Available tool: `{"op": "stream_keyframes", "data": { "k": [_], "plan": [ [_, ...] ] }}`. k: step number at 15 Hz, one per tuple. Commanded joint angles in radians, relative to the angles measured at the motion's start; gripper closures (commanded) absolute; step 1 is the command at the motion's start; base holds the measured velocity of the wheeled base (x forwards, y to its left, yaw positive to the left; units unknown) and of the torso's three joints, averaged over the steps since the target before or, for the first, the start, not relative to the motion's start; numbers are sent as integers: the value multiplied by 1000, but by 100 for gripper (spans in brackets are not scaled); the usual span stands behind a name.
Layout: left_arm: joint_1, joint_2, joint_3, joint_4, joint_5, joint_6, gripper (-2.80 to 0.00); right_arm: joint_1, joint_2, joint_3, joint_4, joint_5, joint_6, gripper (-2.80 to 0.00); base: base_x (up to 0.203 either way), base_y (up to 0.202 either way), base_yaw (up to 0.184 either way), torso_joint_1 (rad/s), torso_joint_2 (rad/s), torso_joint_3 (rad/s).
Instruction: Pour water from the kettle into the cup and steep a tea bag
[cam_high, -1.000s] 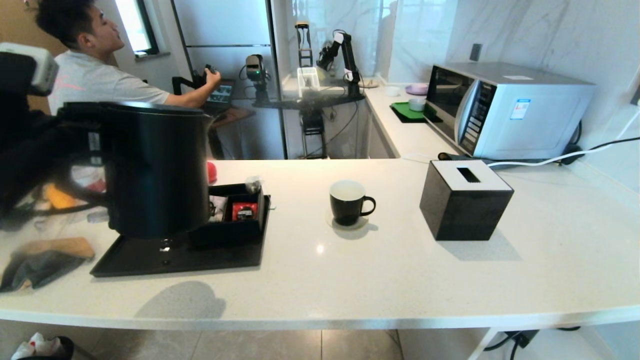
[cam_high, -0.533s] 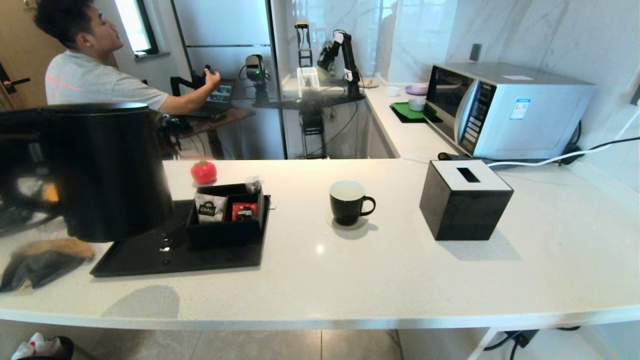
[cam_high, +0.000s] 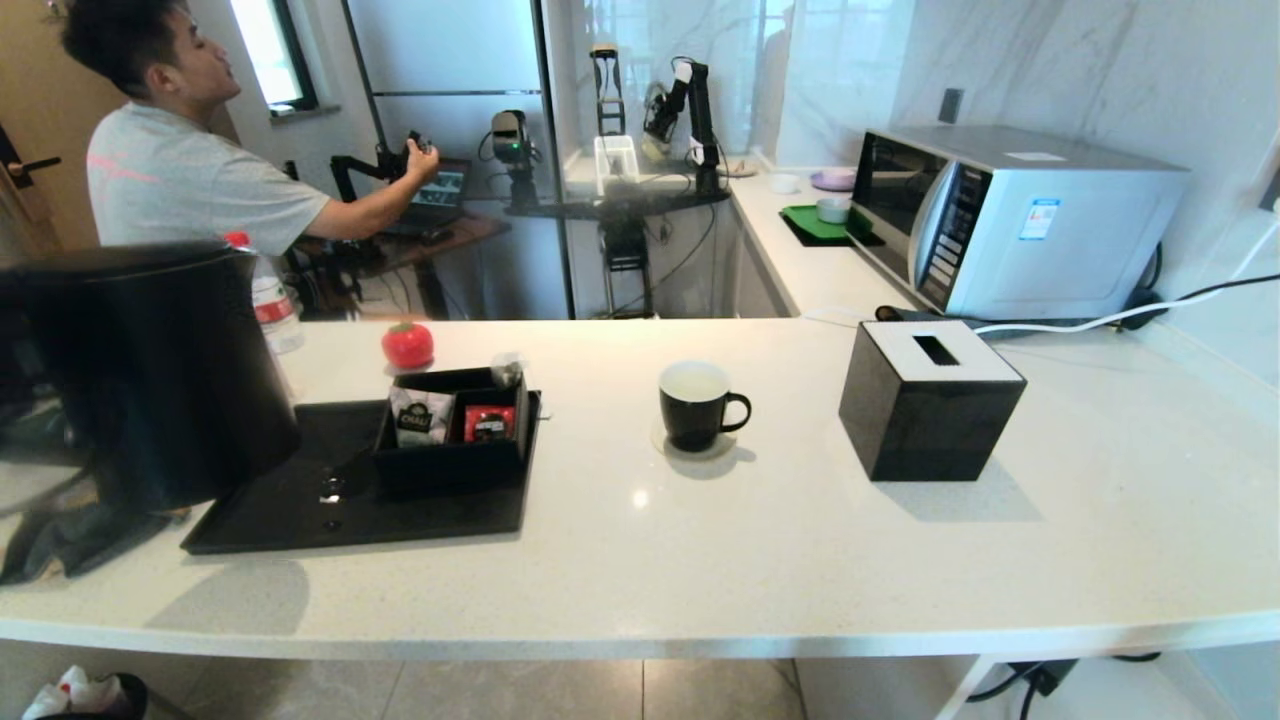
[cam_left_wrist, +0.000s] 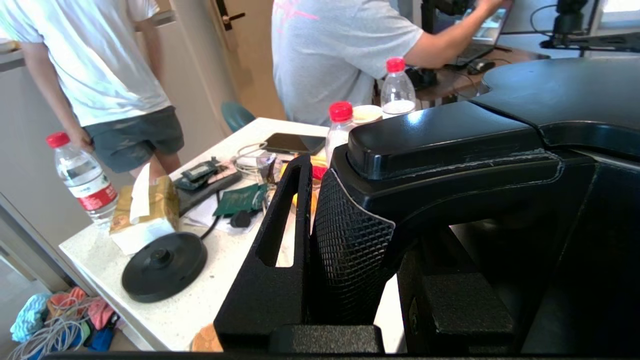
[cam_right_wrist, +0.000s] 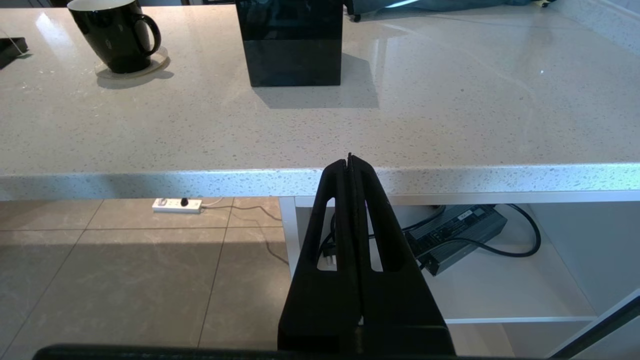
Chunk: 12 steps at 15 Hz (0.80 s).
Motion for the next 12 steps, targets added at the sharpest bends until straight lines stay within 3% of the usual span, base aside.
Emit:
{"op": "stream_keyframes", "data": {
  "k": [1, 8, 12],
  "plan": [
    [17, 123, 18, -117, 1, 2, 0, 0, 1, 0, 0, 0, 0, 0, 0, 0, 0, 0, 0, 0],
    [51, 390, 21, -445, -2, 6, 0, 0, 1, 0, 0, 0, 0, 0, 0, 0, 0, 0, 0, 0],
    [50, 480, 9, -481, -1, 1, 0, 0, 1, 0, 0, 0, 0, 0, 0, 0, 0, 0, 0, 0]
  ]
}}
